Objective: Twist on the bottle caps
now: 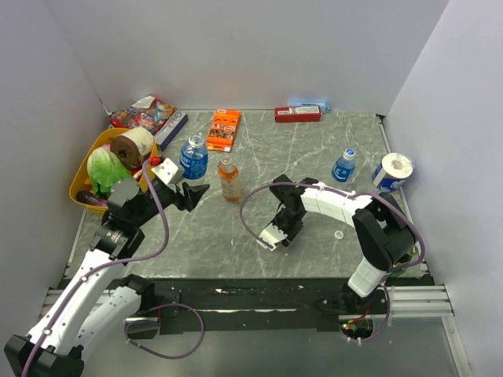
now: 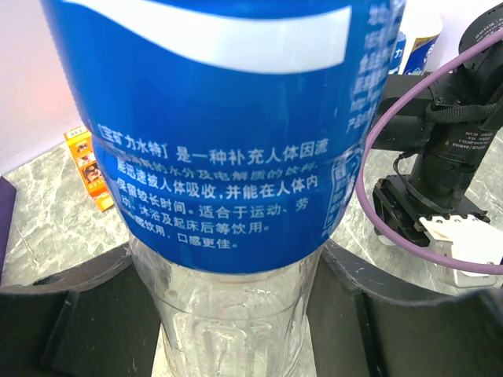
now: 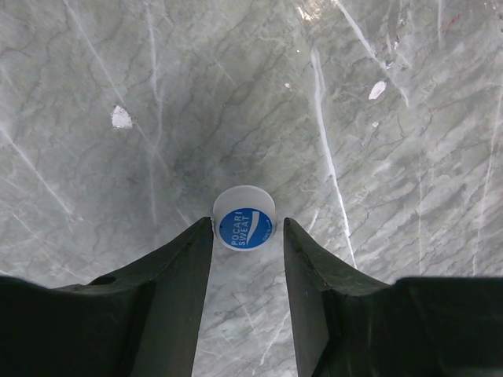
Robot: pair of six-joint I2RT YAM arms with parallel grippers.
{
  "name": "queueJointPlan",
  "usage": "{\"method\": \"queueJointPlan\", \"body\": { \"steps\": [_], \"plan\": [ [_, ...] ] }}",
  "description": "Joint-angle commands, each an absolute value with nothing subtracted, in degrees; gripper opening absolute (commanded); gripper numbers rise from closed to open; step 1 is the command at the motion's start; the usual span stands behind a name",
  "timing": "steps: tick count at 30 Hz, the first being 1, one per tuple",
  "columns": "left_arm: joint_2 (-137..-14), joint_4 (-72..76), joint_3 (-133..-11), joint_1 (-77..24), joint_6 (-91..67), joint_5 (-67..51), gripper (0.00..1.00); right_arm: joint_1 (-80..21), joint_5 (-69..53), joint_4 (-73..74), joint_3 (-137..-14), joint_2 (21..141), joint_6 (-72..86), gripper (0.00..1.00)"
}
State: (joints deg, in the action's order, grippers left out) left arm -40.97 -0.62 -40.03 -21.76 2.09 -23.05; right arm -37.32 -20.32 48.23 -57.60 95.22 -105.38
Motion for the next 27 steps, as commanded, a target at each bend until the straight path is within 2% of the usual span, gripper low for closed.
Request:
{"method": "queueJointPlan", "body": {
  "steps": [1, 7, 14, 23, 27],
  "plan": [
    [-41.0, 2.5, -39.9, -21.4, 1.1, -24.6, 0.01, -37.7, -20.1, 46.4, -56.6, 95.8, -104.2, 0.47],
    [-41.0, 2.6, -39.6, -21.4, 1.1, -24.8, 0.01, -37.7, -19.7, 46.3, -56.5, 96.2, -103.4, 0.45],
    [-41.0, 1.9, -39.4, -21.4, 2.7, -26.5, 0.01, -37.6, -20.0, 46.5, -57.6, 95.0, -100.6, 0.35],
    [-45.3, -4.6, -35.8, -21.4, 22.1, -41.6, 0.01, -35.3, -28.2, 60.4, -70.5, 76.4, -88.1, 0.26],
    [-49.5, -2.9, -34.9, -21.5, 27.1, -47.0, 0.01, -35.4, -30.9, 65.3, -81.0, 71.4, -82.8, 0.25]
  ]
}}
